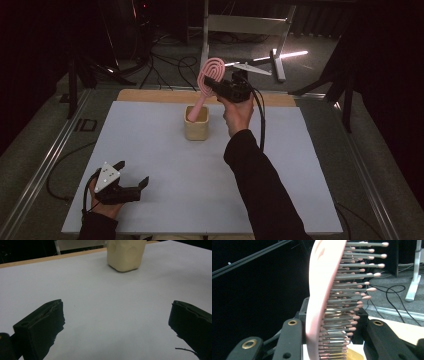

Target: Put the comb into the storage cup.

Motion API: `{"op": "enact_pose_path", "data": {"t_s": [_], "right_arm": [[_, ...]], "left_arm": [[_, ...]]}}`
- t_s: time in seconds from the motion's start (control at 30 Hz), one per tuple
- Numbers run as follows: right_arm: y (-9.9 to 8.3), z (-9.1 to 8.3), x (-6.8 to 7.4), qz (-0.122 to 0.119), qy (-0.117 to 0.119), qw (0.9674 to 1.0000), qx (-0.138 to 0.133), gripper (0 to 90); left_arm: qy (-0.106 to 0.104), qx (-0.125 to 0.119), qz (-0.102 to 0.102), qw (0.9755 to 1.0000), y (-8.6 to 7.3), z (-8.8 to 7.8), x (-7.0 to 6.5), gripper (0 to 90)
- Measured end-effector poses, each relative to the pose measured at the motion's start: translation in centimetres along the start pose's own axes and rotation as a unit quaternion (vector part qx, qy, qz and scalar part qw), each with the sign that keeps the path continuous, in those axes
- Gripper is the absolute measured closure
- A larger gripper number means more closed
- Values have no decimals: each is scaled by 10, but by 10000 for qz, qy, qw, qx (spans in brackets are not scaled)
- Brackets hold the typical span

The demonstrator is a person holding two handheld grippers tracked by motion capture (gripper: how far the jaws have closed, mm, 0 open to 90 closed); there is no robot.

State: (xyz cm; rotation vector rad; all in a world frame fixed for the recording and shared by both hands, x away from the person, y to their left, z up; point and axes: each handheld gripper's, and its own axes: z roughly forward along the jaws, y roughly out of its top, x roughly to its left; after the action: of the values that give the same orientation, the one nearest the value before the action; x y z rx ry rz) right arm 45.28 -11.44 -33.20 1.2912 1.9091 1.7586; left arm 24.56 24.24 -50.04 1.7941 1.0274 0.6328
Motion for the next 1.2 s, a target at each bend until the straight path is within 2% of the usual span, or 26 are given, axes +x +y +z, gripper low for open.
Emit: {"op": "enact_pose_path", "data": {"t_s": [0.33, 0.73, 1.2], "right_arm": [[-3, 0, -6, 11, -149, 9999, -50, 634], [-6, 1, -10, 16, -215, 9998, -39, 634], [-10, 5, -9, 46, -324, 9994, -149, 634]], "left_arm": [[2, 4, 2, 10000, 0, 0, 0, 7], [-5, 21, 6, 10000, 0, 1, 0, 7], [-13, 20, 6, 10000, 0, 1, 0, 7]]}}
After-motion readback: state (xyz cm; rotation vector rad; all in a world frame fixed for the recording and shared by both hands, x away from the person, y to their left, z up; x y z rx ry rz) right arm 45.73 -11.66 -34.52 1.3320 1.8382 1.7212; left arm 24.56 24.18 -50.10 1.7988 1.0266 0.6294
